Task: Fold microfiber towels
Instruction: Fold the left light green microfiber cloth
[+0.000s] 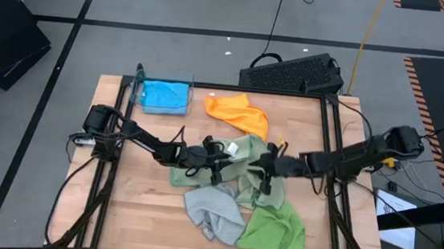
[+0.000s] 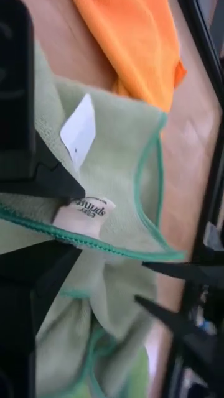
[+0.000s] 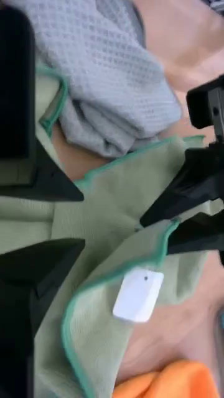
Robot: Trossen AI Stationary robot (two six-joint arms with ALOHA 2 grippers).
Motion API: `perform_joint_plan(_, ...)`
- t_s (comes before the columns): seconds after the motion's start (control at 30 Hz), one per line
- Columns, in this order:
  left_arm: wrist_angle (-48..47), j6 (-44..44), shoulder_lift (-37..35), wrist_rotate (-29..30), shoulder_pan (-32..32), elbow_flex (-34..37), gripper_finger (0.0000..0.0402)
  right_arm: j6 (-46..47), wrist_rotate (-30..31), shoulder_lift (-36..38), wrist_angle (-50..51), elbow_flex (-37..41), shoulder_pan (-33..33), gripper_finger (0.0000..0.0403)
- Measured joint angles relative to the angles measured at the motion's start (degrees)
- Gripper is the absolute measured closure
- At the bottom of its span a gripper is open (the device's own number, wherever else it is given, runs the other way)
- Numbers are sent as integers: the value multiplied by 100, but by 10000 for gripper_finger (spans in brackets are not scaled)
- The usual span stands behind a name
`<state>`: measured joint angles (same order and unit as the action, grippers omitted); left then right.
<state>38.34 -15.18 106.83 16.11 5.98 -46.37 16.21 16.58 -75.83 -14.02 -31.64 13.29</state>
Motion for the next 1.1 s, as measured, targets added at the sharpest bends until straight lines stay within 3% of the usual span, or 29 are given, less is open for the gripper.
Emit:
perform_joint_plan(0.17, 449, 2, -4, -339, 7, -4, 250, 345, 909, -580, -248, 22, 465, 262)
perform_joint_plan(0.43, 679, 61, -4, -184, 189, -4, 223, 541, 1370, -1641, -1441, 20, 506, 259)
perform_joint_plan(0.7, 681, 220, -4, 556, 638, -4, 222, 818, 1375, -1764, -1528, 20, 742, 250)
perform_joint_plan(0.9, 674, 465, -4, 1143, 834, -4, 222, 868, 2237, -1816, -1595, 20, 818, 200)
perform_joint_plan(1.1, 633, 529, -4, 1499, 835, -4, 222, 482, 2067, -2191, -2157, 13, 666, 185)
